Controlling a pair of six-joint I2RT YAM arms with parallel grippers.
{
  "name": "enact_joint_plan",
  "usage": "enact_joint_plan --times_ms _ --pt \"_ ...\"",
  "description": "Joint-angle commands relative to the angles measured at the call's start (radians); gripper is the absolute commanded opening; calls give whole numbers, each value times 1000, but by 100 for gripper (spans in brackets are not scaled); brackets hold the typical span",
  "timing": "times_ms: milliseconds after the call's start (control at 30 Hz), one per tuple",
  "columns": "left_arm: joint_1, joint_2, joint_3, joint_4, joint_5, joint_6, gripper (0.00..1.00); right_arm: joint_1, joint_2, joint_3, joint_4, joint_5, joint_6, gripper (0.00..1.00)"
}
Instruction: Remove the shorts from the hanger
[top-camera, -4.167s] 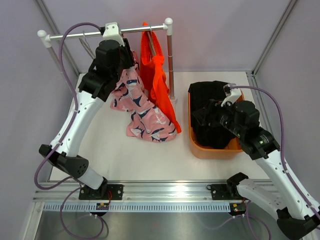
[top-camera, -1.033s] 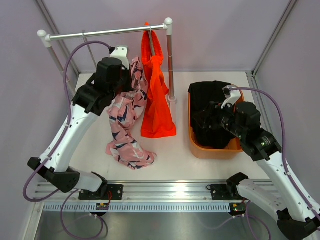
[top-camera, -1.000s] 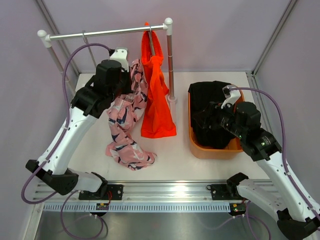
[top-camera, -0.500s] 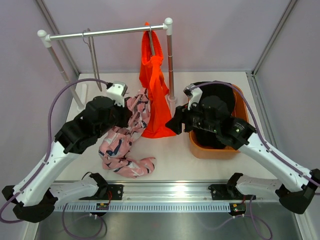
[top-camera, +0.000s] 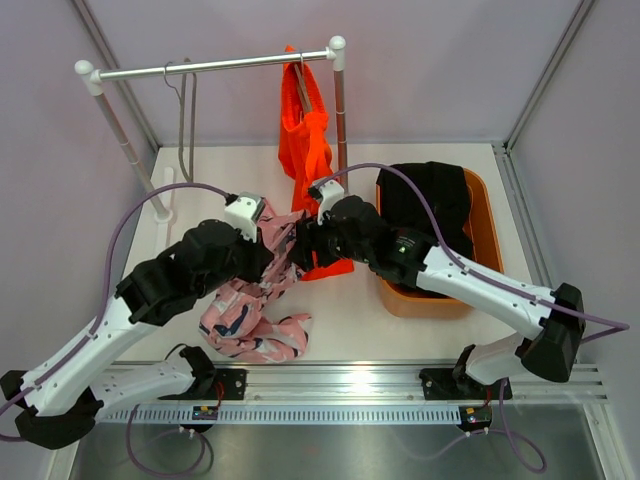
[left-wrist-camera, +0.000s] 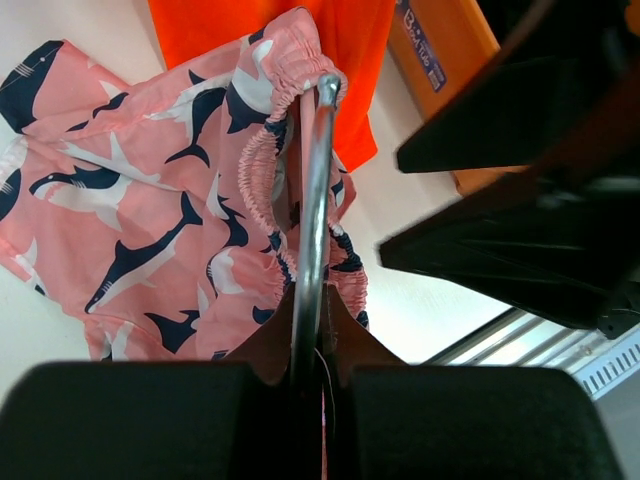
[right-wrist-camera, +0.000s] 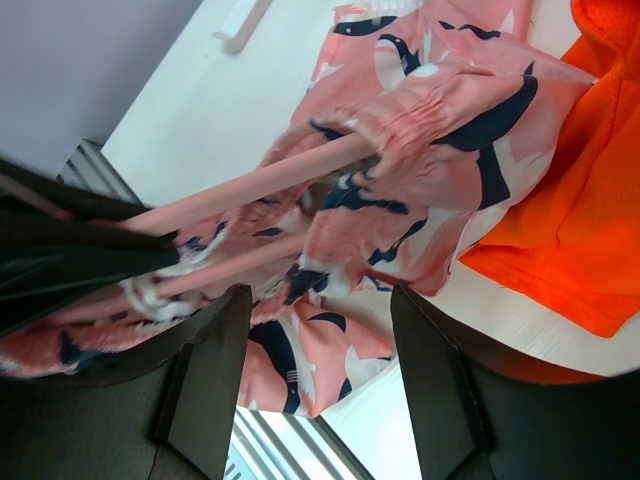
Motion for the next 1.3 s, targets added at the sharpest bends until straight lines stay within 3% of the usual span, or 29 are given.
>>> enact_joint_plan --times_ms 0,367,567,667,700,833,1067,1267 --pt "-9 -40 -3 58 20 -20 0 9 43 57 66 53 36 66" --pt "-17 -83 -43 52 54 -12 0 41 194 166 57 112 68 66" --pt "-17 -125 -40 8 34 3 0 48 215 169 61 158 111 58" --pt "-17 -142 -46 -8 40 6 0 48 232 190 46 184 128 40" --pt "-17 -152 -48 -15 40 9 0 48 234 192 41 199 131 29" --pt "-17 -157 -46 -51 10 22 0 49 222 183 40 231 163 9" --pt "-17 -177 -60 -55 71 40 0 46 157 140 -14 403 176 0" --pt "-17 -275 -98 -63 155 19 0 31 146 215 -129 581 148 0"
